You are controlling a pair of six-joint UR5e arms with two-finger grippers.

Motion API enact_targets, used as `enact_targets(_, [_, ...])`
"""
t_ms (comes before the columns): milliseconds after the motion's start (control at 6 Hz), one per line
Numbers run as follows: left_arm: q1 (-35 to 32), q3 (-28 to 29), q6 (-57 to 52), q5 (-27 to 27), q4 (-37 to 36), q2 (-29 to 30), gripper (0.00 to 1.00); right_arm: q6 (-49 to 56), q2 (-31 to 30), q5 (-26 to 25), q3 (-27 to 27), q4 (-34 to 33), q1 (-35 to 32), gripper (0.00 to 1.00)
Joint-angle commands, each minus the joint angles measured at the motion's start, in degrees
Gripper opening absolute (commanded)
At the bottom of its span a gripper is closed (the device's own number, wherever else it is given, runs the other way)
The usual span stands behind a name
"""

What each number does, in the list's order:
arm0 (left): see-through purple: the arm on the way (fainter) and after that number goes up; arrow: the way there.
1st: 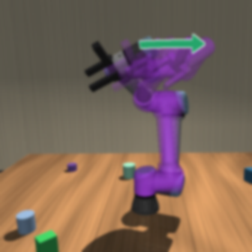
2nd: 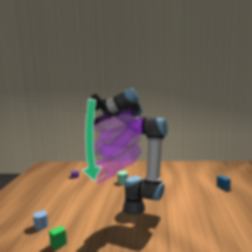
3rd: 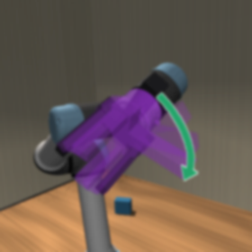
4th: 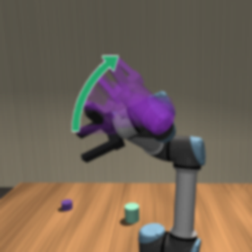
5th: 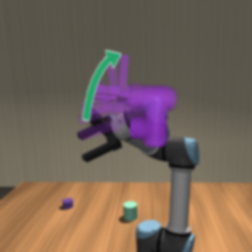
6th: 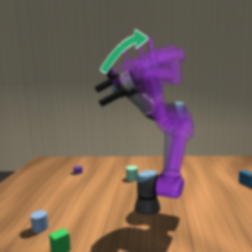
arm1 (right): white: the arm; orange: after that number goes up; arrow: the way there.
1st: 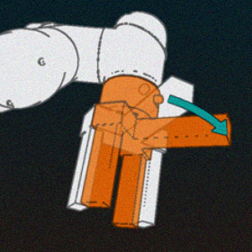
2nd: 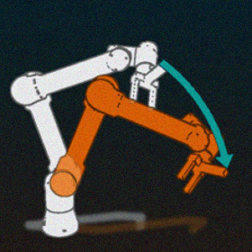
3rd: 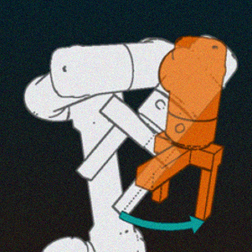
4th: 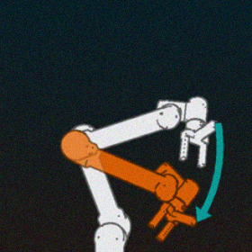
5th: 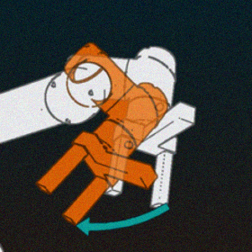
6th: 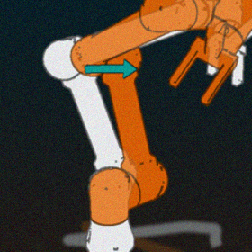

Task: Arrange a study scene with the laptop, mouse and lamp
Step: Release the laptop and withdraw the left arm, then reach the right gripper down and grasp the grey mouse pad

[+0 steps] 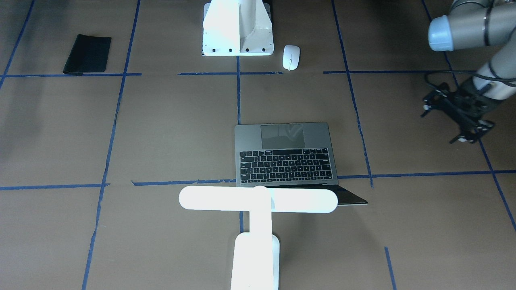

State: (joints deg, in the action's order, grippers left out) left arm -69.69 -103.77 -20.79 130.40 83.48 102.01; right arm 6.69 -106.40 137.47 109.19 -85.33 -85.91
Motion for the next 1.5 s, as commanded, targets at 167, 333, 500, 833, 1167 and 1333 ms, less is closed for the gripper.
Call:
enact_targets(167, [-17.78,0.76,0.57,0.98,-8.07,-12.31,1.0,-23.92,1.64,0.43,6.79,0.08,9.58,1.0])
enact_targets(333, [-20.11,3.63,8.84,9.26,-8.77,-13.32,1.0,-33.58,1.11,0.35,9.09,2.86,12.76,1.0])
enact_targets(500, [-20.22,3.05,12.23,10.56,-7.99,-14.55,1.0,-43.33,-3.07,-0.26,9.11,14.03,16.79,1.0])
enact_targets(833, [-20.13,2.7,12.18,11.01,-6.5,-14.74,1.0,-63.65,-10.81,-10.13,8.68,33.06,32.03,1.0])
enact_targets(1167, [-20.13,2.61,12.0,11.01,-6.4,-14.74,1.0,-82.29,-13.38,-27.53,6.76,45.62,53.3,1.0])
enact_targets(1333, [-20.13,2.61,12.0,11.01,-6.4,-14.74,1.0,-86.46,-16.18,-30.39,5.96,51.18,58.79,0.99])
